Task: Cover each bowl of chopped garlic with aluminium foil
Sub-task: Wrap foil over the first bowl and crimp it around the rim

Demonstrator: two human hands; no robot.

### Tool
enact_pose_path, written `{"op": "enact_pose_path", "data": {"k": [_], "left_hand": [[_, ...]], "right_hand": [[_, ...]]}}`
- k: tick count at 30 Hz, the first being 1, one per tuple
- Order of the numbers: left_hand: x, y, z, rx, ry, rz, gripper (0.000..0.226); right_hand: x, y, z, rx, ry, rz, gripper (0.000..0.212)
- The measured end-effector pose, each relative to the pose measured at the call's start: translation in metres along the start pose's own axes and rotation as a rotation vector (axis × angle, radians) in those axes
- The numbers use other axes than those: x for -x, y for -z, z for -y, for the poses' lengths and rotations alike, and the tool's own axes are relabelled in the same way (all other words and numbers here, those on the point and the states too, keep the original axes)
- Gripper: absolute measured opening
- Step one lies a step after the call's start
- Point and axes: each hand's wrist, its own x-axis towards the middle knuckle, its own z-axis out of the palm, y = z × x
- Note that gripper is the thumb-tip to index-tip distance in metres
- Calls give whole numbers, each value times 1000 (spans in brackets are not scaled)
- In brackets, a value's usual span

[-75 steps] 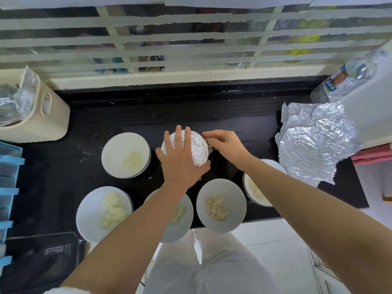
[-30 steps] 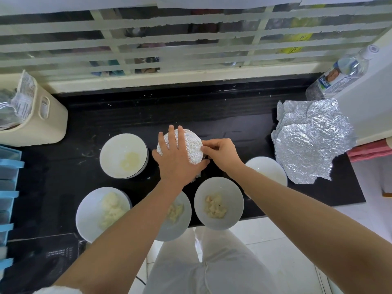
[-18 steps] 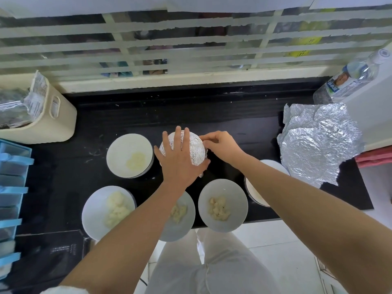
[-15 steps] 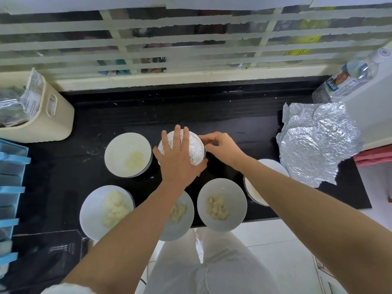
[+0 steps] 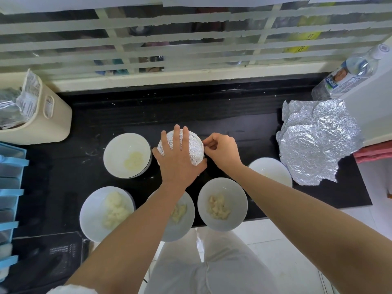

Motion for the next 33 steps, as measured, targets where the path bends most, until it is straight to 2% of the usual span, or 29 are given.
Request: {"op": "enact_pose_path", "data": {"k": [6, 11, 18, 24, 30, 33], "left_hand": [[0, 0, 1, 8, -5, 0, 102], [0, -1, 0, 22, -6, -10, 101], [0, 4, 1, 74, 4, 39, 111], [7, 10, -6, 192, 103, 25, 116], [11, 6, 0, 118, -20, -18, 118], [9, 1, 4, 75, -80, 29, 112]], "right_hand": [[10, -1, 1, -45, -38, -47, 15], [24, -5, 2, -149, -69, -16, 24], [16, -1, 12, -101, -71, -18, 24], [-3, 8, 14, -44, -54, 42, 26], [-15, 14, 13, -36, -39, 153, 22], [-12, 13, 9, -83, -65, 146, 20]]}}
